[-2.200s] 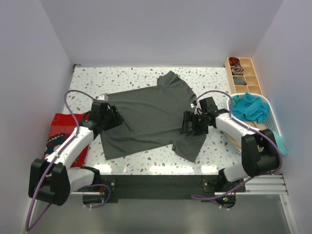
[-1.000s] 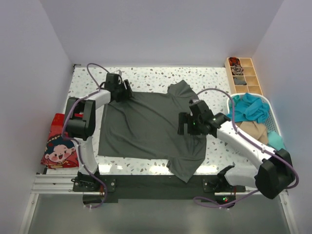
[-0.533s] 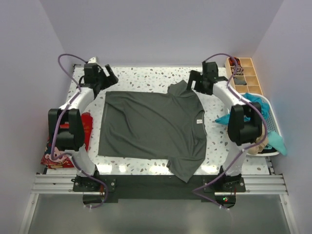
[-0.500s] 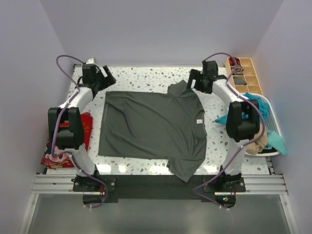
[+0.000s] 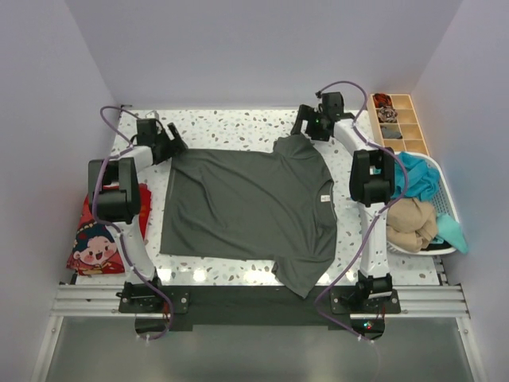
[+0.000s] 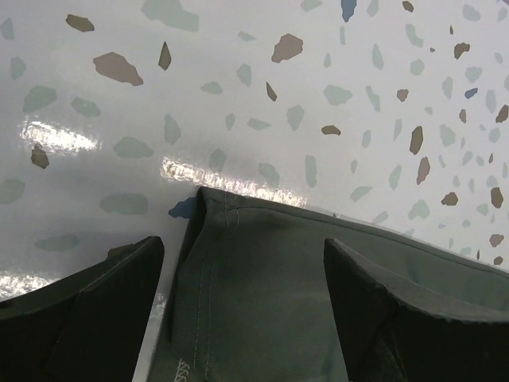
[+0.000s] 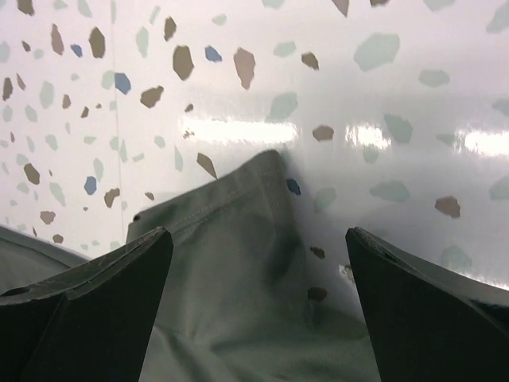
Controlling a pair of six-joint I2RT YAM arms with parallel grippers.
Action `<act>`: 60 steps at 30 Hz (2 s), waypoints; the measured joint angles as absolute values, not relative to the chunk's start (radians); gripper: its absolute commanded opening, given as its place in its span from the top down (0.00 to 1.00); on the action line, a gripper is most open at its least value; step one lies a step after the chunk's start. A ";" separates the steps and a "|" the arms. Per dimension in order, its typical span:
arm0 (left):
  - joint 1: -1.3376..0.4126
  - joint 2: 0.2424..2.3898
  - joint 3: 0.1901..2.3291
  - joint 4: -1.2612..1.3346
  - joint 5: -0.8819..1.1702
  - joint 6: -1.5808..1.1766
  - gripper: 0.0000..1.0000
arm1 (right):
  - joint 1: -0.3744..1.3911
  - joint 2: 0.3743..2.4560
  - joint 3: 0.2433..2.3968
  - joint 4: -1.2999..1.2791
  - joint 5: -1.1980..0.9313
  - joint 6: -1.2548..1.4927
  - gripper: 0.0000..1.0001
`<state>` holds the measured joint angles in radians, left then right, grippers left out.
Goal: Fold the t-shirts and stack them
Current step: Grap the side of the flattened tshirt furthest away from the robot with both arms
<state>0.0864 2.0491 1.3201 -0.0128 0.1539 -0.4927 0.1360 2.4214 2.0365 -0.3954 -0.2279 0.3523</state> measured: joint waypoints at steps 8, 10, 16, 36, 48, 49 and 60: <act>0.089 2.069 1.326 0.014 0.164 -0.482 0.40 | 0.131 2.462 2.100 -0.416 -0.289 0.338 0.45; 0.089 2.072 1.327 0.015 0.168 -0.478 0.47 | 0.131 2.468 2.100 -0.422 -0.301 0.337 0.52; 0.089 2.104 1.354 0.017 0.181 -0.474 0.69 | 0.128 2.490 2.113 -0.436 -0.311 0.345 0.72; 0.089 2.162 1.441 -0.029 0.215 -0.461 1.00 | 0.083 2.501 2.125 -0.382 -0.362 0.351 1.00; 0.089 2.035 1.322 0.044 0.276 -0.476 1.00 | 0.080 2.305 1.918 -0.326 -0.395 0.301 0.99; 0.089 2.009 1.299 0.049 0.278 -0.479 1.00 | 0.079 2.272 1.885 -0.323 -0.399 0.298 1.00; 0.089 1.860 1.162 0.071 0.276 -0.500 1.00 | 0.077 2.071 1.639 -0.294 -0.411 0.286 1.00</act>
<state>0.0895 1.8595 1.1618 0.0711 0.2756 -0.4999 0.0772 2.0712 1.6386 -0.2935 -0.4114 0.2855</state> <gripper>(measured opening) 0.023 0.012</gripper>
